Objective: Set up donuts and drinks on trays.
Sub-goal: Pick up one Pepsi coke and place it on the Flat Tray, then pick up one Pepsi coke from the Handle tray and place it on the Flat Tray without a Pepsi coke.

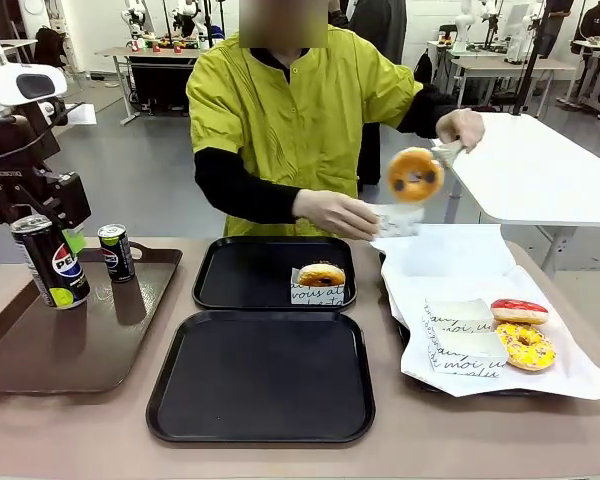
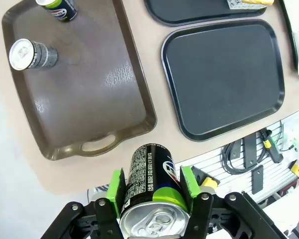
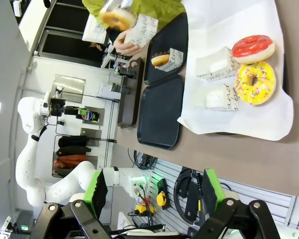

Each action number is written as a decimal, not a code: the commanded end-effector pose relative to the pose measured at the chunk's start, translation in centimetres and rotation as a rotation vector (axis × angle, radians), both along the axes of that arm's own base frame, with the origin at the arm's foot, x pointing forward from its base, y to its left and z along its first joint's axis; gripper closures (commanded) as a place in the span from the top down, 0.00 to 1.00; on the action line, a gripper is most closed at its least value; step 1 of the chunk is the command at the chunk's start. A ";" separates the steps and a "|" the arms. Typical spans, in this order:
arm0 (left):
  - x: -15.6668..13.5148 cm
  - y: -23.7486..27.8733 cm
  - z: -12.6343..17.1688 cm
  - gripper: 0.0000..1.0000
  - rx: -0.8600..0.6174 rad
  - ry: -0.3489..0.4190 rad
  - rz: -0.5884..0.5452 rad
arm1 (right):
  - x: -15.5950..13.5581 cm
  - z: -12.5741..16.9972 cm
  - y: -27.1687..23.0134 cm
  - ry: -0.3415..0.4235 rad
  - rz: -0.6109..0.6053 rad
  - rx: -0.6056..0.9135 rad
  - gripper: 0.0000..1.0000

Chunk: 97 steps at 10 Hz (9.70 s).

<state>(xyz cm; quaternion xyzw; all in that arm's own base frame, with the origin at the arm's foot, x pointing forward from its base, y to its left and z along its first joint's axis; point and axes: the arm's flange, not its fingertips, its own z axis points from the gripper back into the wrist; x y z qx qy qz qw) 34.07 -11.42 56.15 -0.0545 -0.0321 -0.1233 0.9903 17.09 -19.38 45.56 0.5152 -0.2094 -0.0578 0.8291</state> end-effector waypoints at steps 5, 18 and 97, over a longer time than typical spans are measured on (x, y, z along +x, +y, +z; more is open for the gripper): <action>12.4 -9.0 -4.1 0.56 0.089 -0.073 0.026 | -0.1 0.0 0.0 -0.012 0.005 0.006 1.00; -5.6 -2.3 3.3 0.56 0.099 0.014 -0.219 | -0.1 0.0 0.0 -0.012 0.005 0.006 1.00; 16.9 14.4 -10.4 1.00 0.130 -0.026 0.247 | -0.1 0.0 0.0 -0.012 0.005 0.006 1.00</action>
